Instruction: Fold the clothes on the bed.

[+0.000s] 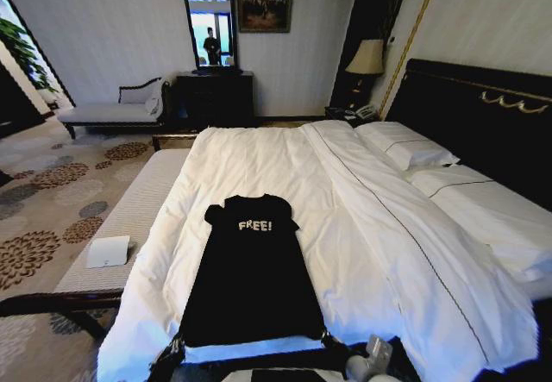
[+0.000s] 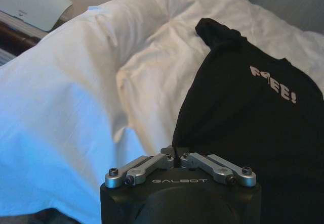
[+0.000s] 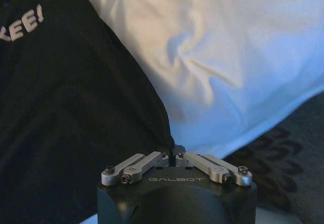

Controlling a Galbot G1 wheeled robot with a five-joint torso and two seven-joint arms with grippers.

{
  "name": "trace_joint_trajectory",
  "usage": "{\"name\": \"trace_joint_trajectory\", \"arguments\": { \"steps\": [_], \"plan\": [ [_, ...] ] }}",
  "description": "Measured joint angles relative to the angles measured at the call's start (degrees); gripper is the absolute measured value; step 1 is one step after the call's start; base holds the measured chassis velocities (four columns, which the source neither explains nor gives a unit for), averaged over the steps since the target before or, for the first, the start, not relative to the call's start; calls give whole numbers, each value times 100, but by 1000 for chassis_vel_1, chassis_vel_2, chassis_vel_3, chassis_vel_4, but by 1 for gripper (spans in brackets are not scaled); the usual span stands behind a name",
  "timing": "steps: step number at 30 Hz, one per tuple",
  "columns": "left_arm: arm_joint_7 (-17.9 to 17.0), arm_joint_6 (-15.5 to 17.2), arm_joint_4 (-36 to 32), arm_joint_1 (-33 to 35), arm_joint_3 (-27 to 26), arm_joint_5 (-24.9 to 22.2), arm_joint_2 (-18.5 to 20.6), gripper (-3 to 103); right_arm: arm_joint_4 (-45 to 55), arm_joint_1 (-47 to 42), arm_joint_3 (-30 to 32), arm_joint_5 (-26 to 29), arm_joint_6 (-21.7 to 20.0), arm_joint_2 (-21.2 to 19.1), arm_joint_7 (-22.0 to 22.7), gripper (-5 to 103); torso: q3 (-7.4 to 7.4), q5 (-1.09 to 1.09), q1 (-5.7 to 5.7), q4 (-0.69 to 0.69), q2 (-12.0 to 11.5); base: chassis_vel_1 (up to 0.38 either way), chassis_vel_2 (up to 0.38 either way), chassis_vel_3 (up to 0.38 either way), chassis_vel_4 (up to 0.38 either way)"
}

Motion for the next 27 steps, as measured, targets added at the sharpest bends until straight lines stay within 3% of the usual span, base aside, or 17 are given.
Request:
{"name": "trace_joint_trajectory", "arguments": {
  "steps": [10, 18, 21, 23, 25, 27],
  "plan": [
    [-14, -175, 276, 50, 108, 134, -2, 1, -40, -43, -136, -162, -49, 34, 13, 1, 0, 0, 0, 0, 0, 0, 0, 0, 0],
    [-361, 35, 509, -365, 361, 316, 28, 0, -268, 85, -212, -317, 143, 81, -142, 1, 1, 0, 0, 0, -1, 0, 0, 0, 0],
    [-459, 102, 586, -478, 472, 642, 48, 15, -316, 168, -243, -286, 150, 114, -142, -2, 1, 0, 0, 0, 0, 0, 0, 0, 0],
    [-525, 110, 626, -521, 555, 833, 77, 25, -367, 214, -248, -305, 155, 115, -119, 9, 1, 0, 0, 0, -1, 0, 0, 0, 0],
    [-534, 111, 631, -524, 561, 858, 80, 25, -372, 220, -248, -311, 155, 115, -109, 9, 1, 0, 0, 0, -1, 0, 0, 0, 0],
    [-579, 106, 661, -532, 565, 931, 96, 36, -369, 212, -229, -364, 152, 110, -28, 20, 1, 1, 0, 1, -1, 0, 0, 0, 0]
  ]
}}
